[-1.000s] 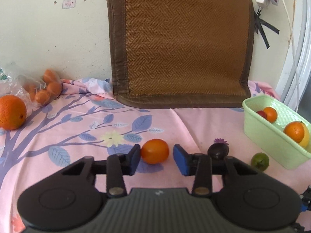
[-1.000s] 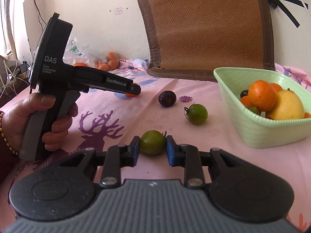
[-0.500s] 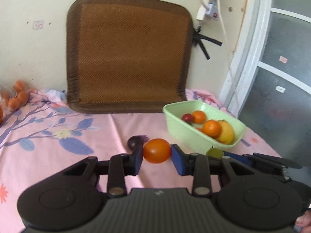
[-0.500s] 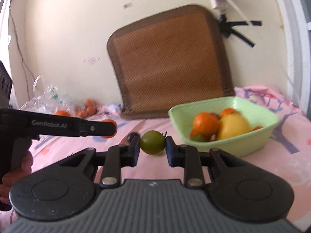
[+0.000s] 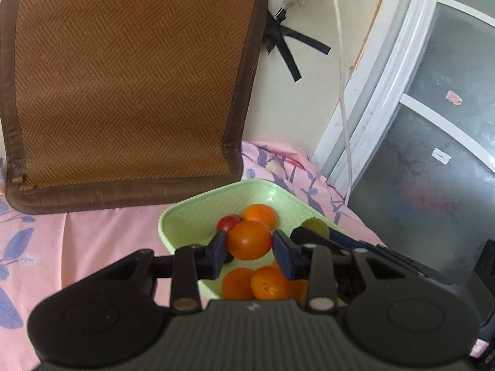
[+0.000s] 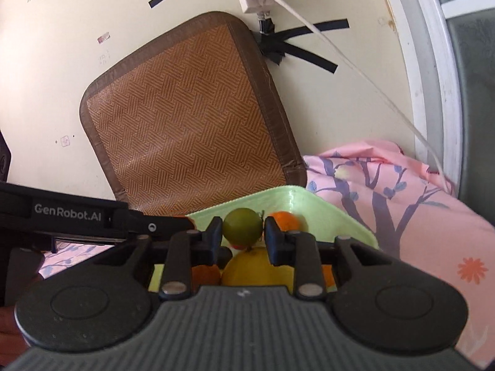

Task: Organize fruits
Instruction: 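Open both tools to drop the tangerine and green tomato into the basket, then grasp the dark purple tomato with the left tool while the right grasps a green tomato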

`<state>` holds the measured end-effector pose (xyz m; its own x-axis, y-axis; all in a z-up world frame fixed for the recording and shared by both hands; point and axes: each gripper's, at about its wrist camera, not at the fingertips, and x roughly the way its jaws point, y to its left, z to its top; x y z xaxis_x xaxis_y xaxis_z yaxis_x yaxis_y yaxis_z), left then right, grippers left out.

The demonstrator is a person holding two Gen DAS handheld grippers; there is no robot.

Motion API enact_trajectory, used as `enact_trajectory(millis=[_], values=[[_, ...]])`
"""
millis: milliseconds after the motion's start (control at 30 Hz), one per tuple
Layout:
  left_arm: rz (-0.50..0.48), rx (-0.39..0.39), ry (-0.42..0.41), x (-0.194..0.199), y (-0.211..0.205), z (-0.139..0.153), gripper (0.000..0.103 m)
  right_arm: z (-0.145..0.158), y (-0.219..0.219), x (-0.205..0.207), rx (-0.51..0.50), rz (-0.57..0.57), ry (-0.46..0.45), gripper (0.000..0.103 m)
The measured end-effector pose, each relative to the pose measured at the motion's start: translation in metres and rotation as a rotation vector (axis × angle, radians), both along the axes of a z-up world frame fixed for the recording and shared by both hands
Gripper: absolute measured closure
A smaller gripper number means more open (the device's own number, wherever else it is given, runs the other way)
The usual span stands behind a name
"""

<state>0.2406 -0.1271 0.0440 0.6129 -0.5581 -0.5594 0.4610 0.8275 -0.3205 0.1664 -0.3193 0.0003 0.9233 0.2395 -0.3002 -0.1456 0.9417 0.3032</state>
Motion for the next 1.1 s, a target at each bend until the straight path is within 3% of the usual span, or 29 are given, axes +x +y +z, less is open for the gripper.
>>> enact_trajectory(millis=[33, 100, 333, 500, 600, 700, 800, 967, 1100], values=[[0.003, -0.005, 0.014, 0.003, 0.001, -0.003, 0.063, 0.001, 0.0, -0.001, -0.012, -0.001, -0.009, 0.069], [0.012, -0.021, 0.008, 0.003, 0.005, -0.003, 0.062, 0.004, -0.001, -0.007, -0.029, -0.02, -0.048, 0.051], [0.1, -0.066, -0.076, -0.014, 0.057, 0.029, 0.06, 0.012, -0.013, -0.023, -0.006, -0.073, -0.134, 0.051], [0.188, 0.013, -0.078, -0.031, 0.1, 0.026, 0.06, 0.018, -0.01, -0.039, -0.001, -0.065, -0.186, 0.056], [0.209, 0.059, -0.041, -0.037, 0.114, 0.01, 0.06, 0.027, 0.01, -0.057, -0.031, 0.046, -0.219, 0.061], [0.204, 0.121, -0.043, -0.04, 0.114, -0.006, 0.06, 0.026, 0.046, -0.07, -0.108, 0.188, -0.179, 0.063], [0.204, 0.191, -0.066, -0.041, 0.106, -0.017, 0.06, 0.013, 0.073, -0.072, -0.157, 0.246, -0.095, 0.066], [0.269, 0.278, -0.092, -0.049, 0.096, -0.026, 0.06, -0.001, 0.081, -0.065, -0.081, 0.22, 0.053, 0.065], [0.323, 0.285, -0.094, -0.062, 0.098, -0.035, 0.059, -0.01, 0.085, -0.067, -0.058, 0.175, 0.103, 0.065]])
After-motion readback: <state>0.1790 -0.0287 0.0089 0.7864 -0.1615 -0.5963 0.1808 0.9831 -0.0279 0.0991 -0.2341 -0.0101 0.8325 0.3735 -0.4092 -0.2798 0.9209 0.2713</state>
